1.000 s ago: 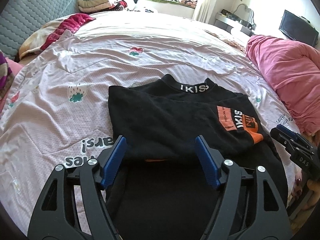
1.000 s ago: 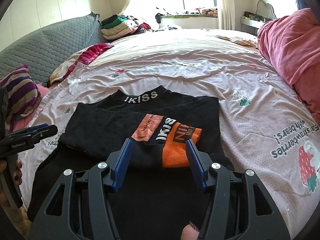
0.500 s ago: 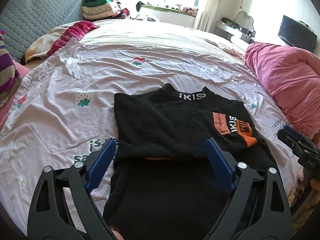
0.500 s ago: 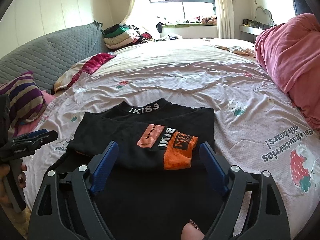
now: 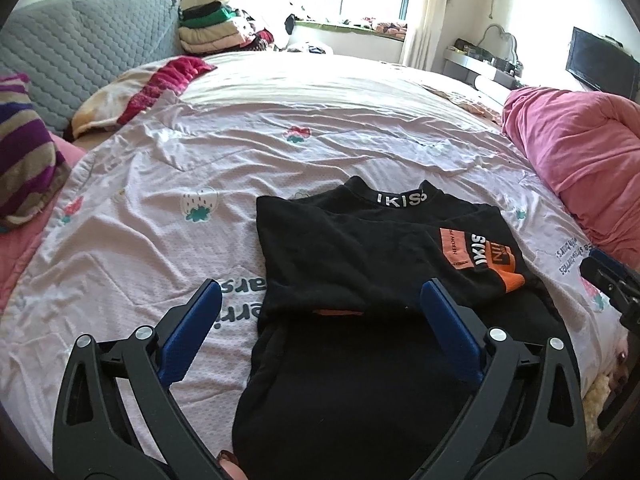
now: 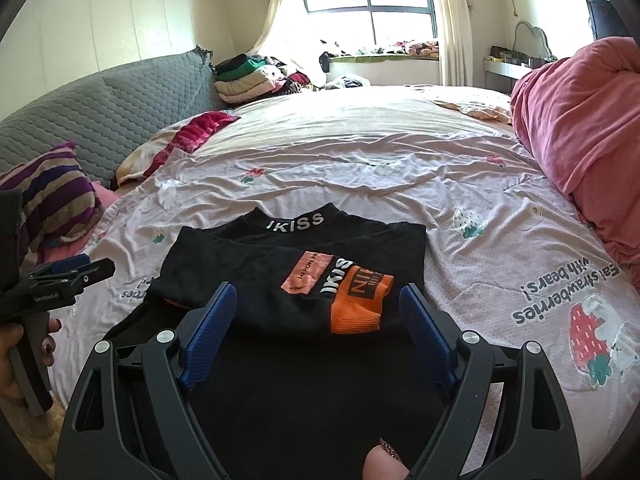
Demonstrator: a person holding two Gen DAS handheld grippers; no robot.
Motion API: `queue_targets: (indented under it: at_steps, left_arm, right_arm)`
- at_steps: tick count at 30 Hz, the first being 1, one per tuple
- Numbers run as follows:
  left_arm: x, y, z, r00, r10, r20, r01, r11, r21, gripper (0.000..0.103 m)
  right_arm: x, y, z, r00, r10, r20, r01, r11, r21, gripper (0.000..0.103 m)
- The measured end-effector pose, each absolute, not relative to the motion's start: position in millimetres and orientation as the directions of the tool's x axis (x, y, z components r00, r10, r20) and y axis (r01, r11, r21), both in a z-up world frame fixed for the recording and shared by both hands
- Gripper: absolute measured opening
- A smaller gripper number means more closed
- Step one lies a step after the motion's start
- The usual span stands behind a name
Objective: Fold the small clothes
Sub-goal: 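Move both open tools back toward the sweatshirt hem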
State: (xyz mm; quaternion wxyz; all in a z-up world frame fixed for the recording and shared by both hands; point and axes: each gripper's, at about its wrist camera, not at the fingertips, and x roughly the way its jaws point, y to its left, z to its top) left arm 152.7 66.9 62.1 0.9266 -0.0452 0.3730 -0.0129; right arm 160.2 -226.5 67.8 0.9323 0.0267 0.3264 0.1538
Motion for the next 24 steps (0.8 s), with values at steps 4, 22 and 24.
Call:
queue_targets:
  at_steps: [4, 22, 24]
  left_arm:
    - [143, 64, 68, 0.737, -0.041, -0.675, -0.01, 0.997, -0.073, 0.093]
    - [102, 56, 53, 0.72, -0.032, -0.693, -0.033, 0.996, -0.08, 0.093]
    - [100, 58, 47, 0.71, -0.02, -0.704, -0.045, 0.996, -0.074, 0.093]
  right_arm:
    - [155, -231, 71, 0.742, 0.305, -0.597, -0.27, 0.951, 0.151, 0.083]
    - [130, -247, 65, 0.72, 0.315, -0.618, -0.293, 0.946, 0.141, 0.083]
    - [127, -250, 62, 0.714, 0.317, -0.625, -0.293, 0.945, 0.144, 0.083]
